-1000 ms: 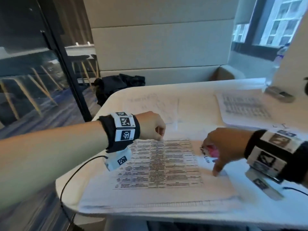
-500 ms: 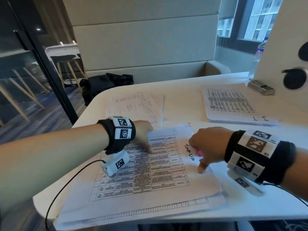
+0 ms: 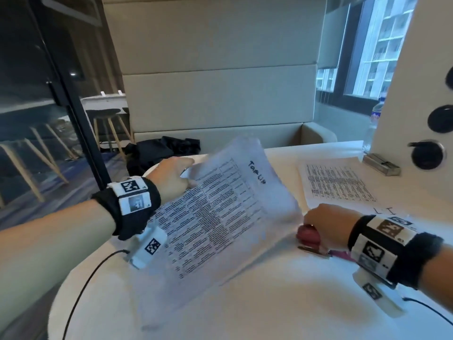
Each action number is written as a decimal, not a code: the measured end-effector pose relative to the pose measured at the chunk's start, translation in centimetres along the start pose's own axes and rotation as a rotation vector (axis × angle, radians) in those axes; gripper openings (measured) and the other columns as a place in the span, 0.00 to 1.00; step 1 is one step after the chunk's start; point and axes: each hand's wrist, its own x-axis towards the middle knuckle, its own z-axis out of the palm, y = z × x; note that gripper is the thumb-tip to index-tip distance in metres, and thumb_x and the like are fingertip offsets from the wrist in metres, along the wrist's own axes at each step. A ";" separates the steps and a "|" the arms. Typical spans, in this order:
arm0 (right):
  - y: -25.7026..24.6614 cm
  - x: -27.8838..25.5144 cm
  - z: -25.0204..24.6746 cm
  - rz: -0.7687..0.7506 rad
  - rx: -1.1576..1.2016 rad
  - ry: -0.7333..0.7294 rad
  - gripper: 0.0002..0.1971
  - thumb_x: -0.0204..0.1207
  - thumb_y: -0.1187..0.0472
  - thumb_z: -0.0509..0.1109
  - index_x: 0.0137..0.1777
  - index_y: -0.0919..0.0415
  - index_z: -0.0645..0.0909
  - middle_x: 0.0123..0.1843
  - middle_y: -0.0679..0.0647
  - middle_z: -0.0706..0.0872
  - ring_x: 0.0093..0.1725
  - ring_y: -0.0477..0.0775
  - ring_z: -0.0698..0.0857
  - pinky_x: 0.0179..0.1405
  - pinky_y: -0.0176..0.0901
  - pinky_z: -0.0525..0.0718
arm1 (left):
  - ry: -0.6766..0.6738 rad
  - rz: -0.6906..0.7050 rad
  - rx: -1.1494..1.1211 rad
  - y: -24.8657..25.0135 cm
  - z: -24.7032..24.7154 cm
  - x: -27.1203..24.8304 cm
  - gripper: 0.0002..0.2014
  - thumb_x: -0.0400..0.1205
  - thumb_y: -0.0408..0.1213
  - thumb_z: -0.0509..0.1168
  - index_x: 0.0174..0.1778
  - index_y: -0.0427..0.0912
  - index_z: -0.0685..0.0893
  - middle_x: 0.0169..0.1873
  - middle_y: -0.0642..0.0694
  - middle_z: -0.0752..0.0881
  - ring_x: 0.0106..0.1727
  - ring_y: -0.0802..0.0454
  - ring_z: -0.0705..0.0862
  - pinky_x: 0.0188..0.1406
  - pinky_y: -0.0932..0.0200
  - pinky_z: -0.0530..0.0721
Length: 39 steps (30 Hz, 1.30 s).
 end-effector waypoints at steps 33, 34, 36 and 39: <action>-2.0 -1.2 -8.3 -0.341 1.814 0.796 0.34 0.39 0.37 0.87 0.49 0.48 0.90 0.48 0.58 0.92 0.51 0.60 0.91 0.58 0.62 0.85 | 0.048 0.192 -1.243 4.4 -0.4 -2.7 0.26 0.63 0.46 0.78 0.59 0.54 0.87 0.60 0.48 0.88 0.62 0.47 0.86 0.67 0.39 0.77; -2.1 -1.4 -8.4 -0.366 1.806 0.750 0.34 0.39 0.39 0.88 0.49 0.49 0.90 0.49 0.57 0.92 0.51 0.58 0.91 0.59 0.60 0.85 | 0.025 0.191 -1.227 4.4 -0.4 -2.8 0.27 0.62 0.47 0.78 0.59 0.56 0.87 0.61 0.49 0.88 0.63 0.48 0.85 0.69 0.38 0.75; -1.9 -1.3 -8.6 -0.330 1.802 0.797 0.29 0.47 0.44 0.88 0.48 0.56 0.91 0.47 0.58 0.93 0.51 0.59 0.91 0.58 0.60 0.85 | 0.059 0.193 -1.216 4.4 -0.6 -2.5 0.27 0.63 0.47 0.78 0.60 0.55 0.87 0.61 0.48 0.88 0.64 0.47 0.85 0.69 0.36 0.75; -1.4 -1.3 -9.1 -0.297 1.845 0.867 0.25 0.52 0.46 0.87 0.47 0.59 0.91 0.46 0.58 0.93 0.49 0.58 0.91 0.51 0.52 0.87 | 0.100 0.235 -1.257 4.6 -1.7 -2.0 0.23 0.65 0.44 0.75 0.58 0.52 0.87 0.59 0.43 0.88 0.63 0.41 0.85 0.64 0.39 0.79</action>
